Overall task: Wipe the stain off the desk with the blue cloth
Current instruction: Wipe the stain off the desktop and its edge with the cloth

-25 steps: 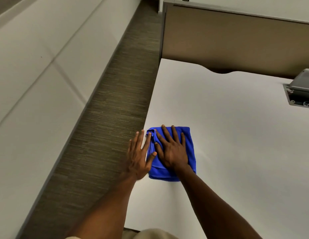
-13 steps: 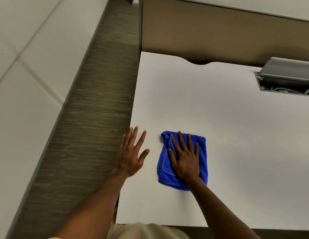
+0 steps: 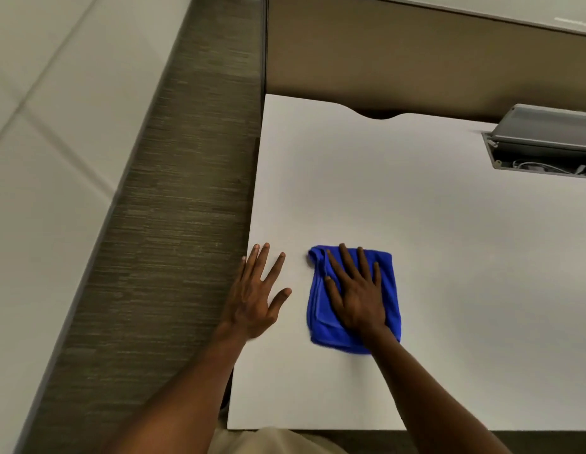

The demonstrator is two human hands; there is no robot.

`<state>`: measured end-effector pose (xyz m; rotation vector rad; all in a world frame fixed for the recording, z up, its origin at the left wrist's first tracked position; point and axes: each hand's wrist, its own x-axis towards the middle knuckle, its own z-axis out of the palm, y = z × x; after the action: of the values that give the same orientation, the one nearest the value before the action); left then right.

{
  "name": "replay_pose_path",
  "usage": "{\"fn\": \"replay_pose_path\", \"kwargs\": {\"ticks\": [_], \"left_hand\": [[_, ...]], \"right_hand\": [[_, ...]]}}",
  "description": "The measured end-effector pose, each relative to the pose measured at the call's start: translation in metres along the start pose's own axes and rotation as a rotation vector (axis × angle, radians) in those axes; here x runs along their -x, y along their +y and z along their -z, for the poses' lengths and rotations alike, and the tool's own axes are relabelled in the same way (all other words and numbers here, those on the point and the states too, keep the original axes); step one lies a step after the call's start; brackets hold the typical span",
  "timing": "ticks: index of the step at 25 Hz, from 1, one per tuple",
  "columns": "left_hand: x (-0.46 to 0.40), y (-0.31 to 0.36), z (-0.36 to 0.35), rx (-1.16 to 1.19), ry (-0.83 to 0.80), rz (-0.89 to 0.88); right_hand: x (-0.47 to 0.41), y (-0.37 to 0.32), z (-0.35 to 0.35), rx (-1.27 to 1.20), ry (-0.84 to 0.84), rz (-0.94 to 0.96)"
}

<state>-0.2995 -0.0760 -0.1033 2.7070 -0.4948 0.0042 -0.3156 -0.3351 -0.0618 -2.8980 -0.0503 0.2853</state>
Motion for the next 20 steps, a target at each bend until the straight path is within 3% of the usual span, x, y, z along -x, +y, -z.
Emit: {"fn": "replay_pose_path", "kwargs": {"ticks": [4, 9, 16, 20], "left_hand": [[0.000, 0.001, 0.001, 0.073, 0.026, 0.004], [0.001, -0.002, 0.002, 0.141, 0.098, 0.016], [-0.001, -0.003, 0.002, 0.094, 0.046, 0.017], [0.000, 0.000, 0.002, 0.075, 0.022, 0.056]], "right_hand": [[-0.058, -0.046, 0.003, -0.021, 0.021, -0.145], [-0.059, -0.108, -0.012, -0.028, -0.034, 0.105], [0.027, -0.020, -0.019, 0.024, 0.030, 0.122], [-0.009, 0.004, 0.001, 0.022, 0.030, -0.103]]}}
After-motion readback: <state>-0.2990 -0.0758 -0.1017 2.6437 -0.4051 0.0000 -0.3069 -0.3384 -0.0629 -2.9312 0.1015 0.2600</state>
